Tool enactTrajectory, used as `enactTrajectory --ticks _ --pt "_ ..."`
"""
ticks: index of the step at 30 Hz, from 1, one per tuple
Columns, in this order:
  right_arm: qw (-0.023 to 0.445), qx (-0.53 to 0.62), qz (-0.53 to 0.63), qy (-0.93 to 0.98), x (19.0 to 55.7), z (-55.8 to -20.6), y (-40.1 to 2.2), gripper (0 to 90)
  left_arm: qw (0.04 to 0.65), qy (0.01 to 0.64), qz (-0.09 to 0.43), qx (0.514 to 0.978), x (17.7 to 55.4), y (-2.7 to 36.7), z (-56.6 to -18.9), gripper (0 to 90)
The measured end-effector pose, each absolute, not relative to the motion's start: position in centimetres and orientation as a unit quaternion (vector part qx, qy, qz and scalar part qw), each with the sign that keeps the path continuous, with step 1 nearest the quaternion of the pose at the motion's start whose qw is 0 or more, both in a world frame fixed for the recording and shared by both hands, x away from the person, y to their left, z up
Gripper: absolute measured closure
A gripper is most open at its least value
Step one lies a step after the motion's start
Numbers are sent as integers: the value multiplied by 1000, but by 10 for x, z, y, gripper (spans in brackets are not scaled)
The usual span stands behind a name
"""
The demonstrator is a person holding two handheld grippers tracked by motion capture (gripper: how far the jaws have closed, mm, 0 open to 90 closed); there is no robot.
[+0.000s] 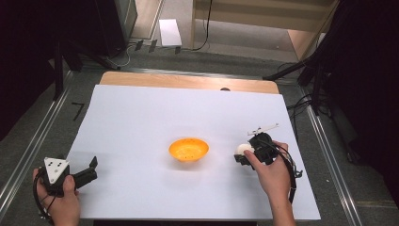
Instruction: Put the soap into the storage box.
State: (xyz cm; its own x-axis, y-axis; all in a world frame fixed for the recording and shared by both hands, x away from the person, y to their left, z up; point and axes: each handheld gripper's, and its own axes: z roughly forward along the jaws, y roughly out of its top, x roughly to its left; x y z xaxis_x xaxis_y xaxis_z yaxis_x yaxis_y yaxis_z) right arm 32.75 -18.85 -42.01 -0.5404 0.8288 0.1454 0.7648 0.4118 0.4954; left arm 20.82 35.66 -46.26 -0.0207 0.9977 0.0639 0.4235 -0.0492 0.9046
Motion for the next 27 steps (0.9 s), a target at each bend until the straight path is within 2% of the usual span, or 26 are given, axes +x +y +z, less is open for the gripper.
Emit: enactTrajectory --ticks 27 --pt "58 434 285 853 331 -395 -147 247 357 590 401 603 208 357 -463 0"
